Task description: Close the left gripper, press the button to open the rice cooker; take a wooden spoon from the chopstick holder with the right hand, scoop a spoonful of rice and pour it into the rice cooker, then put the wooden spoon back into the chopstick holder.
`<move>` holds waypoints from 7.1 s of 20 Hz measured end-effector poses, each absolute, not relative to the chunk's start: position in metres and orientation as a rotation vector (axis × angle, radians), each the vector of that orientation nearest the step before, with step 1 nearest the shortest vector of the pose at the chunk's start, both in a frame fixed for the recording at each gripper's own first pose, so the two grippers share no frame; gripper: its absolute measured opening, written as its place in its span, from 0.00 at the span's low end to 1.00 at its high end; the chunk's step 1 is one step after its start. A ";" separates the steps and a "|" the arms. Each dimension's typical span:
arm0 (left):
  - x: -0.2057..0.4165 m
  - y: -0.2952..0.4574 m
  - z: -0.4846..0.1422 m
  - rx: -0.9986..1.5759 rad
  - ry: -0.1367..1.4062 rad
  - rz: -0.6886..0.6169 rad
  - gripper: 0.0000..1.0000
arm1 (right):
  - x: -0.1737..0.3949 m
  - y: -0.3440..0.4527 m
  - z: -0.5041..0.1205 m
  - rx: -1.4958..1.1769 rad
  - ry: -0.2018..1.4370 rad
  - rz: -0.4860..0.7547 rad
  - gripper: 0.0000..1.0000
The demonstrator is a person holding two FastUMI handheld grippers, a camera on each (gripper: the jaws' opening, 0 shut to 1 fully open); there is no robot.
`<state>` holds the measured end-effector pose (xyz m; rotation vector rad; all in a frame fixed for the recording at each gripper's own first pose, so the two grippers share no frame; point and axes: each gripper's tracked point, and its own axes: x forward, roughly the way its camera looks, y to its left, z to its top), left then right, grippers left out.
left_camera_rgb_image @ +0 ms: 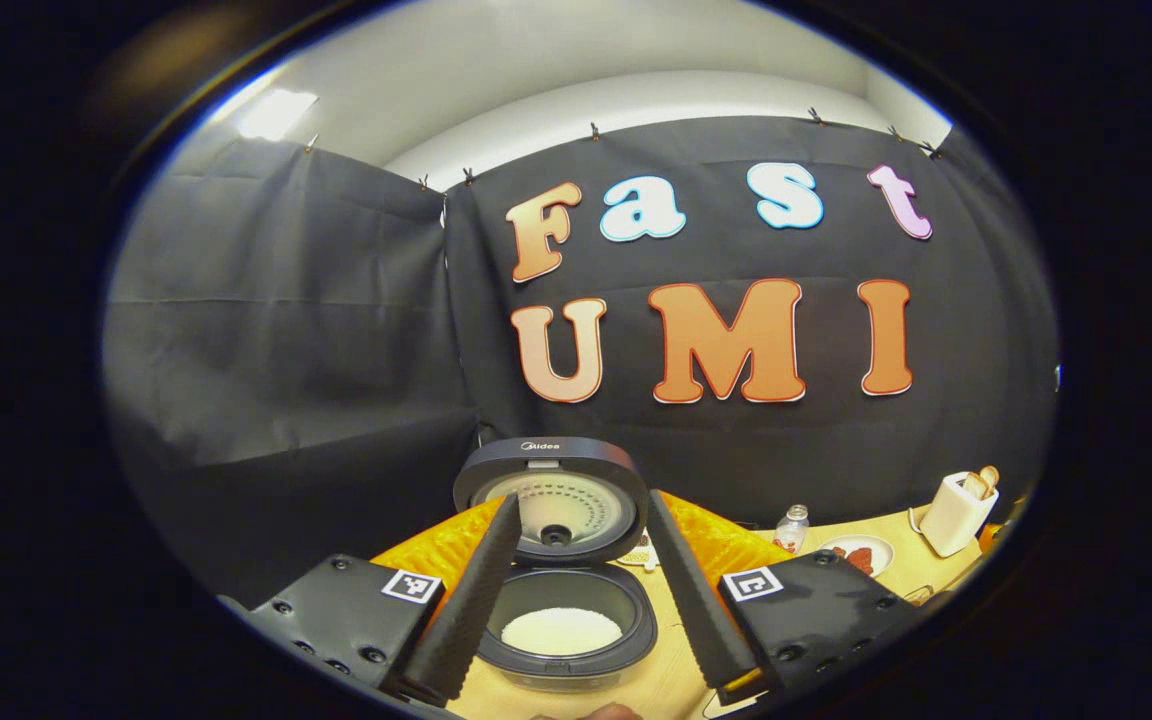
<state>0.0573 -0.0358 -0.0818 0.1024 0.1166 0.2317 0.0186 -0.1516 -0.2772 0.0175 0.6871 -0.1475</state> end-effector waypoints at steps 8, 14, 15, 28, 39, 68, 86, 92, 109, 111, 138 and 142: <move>0.040 -0.061 -0.077 0.155 0.093 0.247 0.99 | 0.012 -0.171 -0.297 0.098 0.712 -0.167 0.95; 0.030 -0.079 -0.088 0.186 0.128 0.243 0.98 | 0.000 -0.179 -0.338 0.177 0.785 -0.177 0.95; 0.029 -0.081 -0.089 0.187 0.132 0.245 1.00 | -0.001 -0.178 -0.349 0.195 0.807 -0.180 0.95; 0.014 -0.079 -0.082 0.240 0.152 0.288 0.91 | 0.004 -0.138 -0.414 0.479 0.878 -0.156 0.60; 0.012 -0.057 -0.088 0.219 0.166 0.294 0.93 | 0.021 -0.115 -0.400 0.439 0.888 -0.171 0.17; 0.036 0.071 -0.133 0.121 0.224 0.293 0.92 | -0.001 0.066 -0.262 0.283 0.786 0.107 0.15; 0.027 0.104 -0.159 0.138 0.296 0.323 0.92 | -0.047 0.083 -0.353 -0.345 0.764 0.166 0.15; 0.030 0.105 -0.162 0.145 0.305 0.309 0.99 | -0.061 0.106 -0.358 -0.338 0.727 0.184 0.15; 0.028 0.107 -0.170 0.179 0.343 0.255 0.99 | -0.058 0.149 -0.355 0.125 0.784 0.118 0.15; 0.029 0.108 -0.170 0.185 0.346 0.250 0.92 | -0.056 0.145 -0.357 0.218 0.807 0.083 0.15; 0.042 0.082 -0.176 0.207 0.363 0.170 0.92 | -0.043 0.144 -0.365 0.797 0.879 0.015 0.15; 0.041 0.088 -0.176 0.203 0.364 0.185 0.99 | -0.045 0.156 -0.365 0.871 0.919 0.044 0.15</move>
